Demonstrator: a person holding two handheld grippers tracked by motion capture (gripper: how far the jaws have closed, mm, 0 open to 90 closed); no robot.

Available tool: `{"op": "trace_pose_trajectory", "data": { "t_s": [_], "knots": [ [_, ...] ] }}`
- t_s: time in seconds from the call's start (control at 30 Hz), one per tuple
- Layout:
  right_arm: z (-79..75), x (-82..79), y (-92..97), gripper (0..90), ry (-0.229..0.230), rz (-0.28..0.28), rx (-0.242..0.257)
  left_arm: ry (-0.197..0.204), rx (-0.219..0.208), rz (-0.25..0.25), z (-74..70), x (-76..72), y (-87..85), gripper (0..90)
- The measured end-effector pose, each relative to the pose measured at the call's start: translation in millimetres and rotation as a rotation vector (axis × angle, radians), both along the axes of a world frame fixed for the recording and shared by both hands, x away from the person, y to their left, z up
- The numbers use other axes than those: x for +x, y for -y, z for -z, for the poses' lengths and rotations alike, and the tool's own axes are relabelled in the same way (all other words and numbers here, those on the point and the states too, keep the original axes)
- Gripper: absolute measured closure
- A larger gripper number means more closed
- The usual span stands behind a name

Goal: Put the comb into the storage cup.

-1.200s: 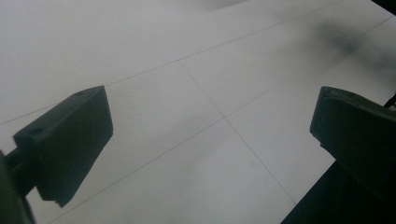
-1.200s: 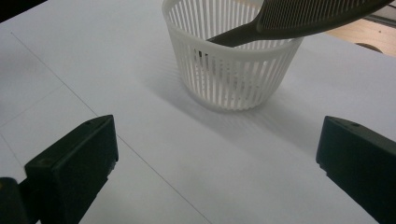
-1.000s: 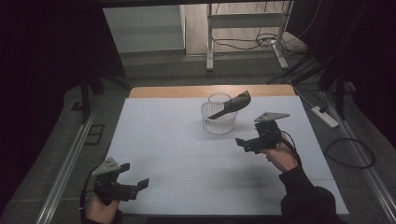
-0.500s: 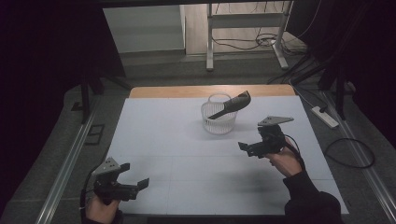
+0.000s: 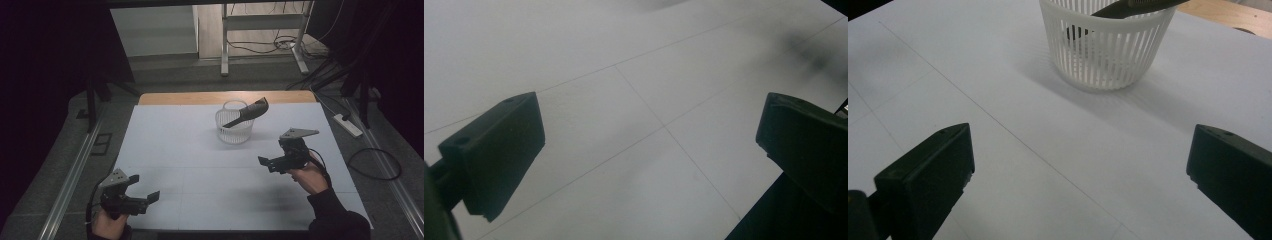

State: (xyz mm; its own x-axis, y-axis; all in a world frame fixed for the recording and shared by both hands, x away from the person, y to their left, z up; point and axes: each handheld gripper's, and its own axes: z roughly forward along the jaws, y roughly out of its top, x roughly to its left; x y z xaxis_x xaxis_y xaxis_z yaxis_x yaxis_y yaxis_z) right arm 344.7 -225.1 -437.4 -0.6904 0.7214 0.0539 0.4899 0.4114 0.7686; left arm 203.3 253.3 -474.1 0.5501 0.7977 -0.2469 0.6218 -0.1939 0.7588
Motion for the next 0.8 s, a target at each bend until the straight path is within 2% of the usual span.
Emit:
{"op": "trace_pose_trajectory", "data": {
  "t_s": [0.6, 0.8],
  "knots": [
    [2.3, -14.9, 12.1, 0.0, 0.000, -0.019, 0.011, 0.001, -0.003, -0.001, 0.0, -0.1, -0.3, 0.0],
    [3.4, -19.4, 15.5, 0.0, -0.013, -0.015, 0.008, 0.004, -0.004, -0.003, -0.2, -0.4, -0.5, 0.0]
  ]
}}
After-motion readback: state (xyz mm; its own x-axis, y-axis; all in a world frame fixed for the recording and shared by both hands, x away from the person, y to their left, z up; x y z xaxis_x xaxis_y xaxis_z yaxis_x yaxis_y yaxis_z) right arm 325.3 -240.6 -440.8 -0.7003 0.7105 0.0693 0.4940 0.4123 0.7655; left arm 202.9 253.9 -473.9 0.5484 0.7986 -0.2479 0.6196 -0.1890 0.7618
